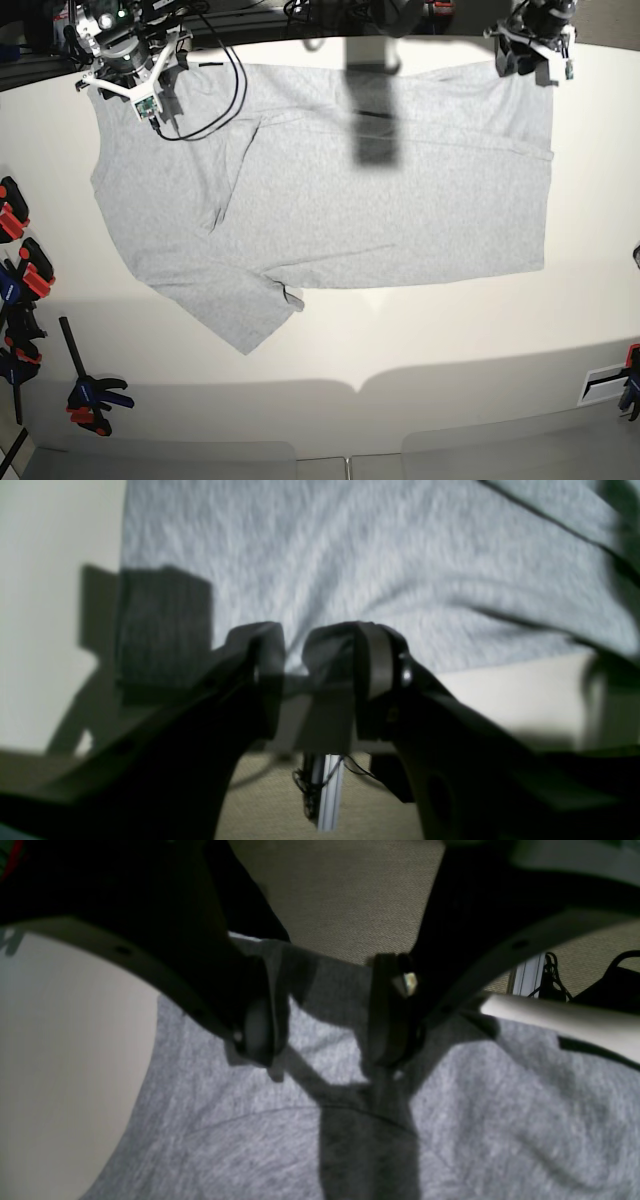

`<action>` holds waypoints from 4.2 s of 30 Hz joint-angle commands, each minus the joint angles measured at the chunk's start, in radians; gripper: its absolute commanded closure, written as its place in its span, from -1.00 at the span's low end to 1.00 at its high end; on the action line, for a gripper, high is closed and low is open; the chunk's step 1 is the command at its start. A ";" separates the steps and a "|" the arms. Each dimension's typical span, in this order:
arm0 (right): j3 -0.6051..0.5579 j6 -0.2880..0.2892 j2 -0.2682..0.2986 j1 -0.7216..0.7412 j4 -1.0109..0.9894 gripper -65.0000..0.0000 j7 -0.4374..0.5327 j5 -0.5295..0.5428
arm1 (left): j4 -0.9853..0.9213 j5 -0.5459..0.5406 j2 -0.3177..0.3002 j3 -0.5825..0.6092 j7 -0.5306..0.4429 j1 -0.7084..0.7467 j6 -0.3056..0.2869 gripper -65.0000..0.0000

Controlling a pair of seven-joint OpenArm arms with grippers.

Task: Fold the T-shirt properly
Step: 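Keep dragging the shirt toward the arms, then open both grippers, then lower the left gripper along the shirt's side edge toward the hem, then lower the right gripper along the other side edge toward the hem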

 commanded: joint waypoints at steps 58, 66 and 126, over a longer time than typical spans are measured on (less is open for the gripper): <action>0.005 -0.038 0.072 0.290 0.217 0.08 -0.113 0.167 | -0.234 0.031 -0.118 -0.003 0.194 -0.916 0.063 0.25; 0.005 -0.027 0.072 0.296 0.217 0.08 -0.121 0.195 | -0.788 -0.035 -0.263 -0.003 0.061 -1.231 -0.004 0.18; 0.002 0.249 -0.117 1.323 -0.796 0.08 -0.136 0.220 | -1.005 0.212 -0.219 0.318 -0.093 -1.268 -0.066 1.00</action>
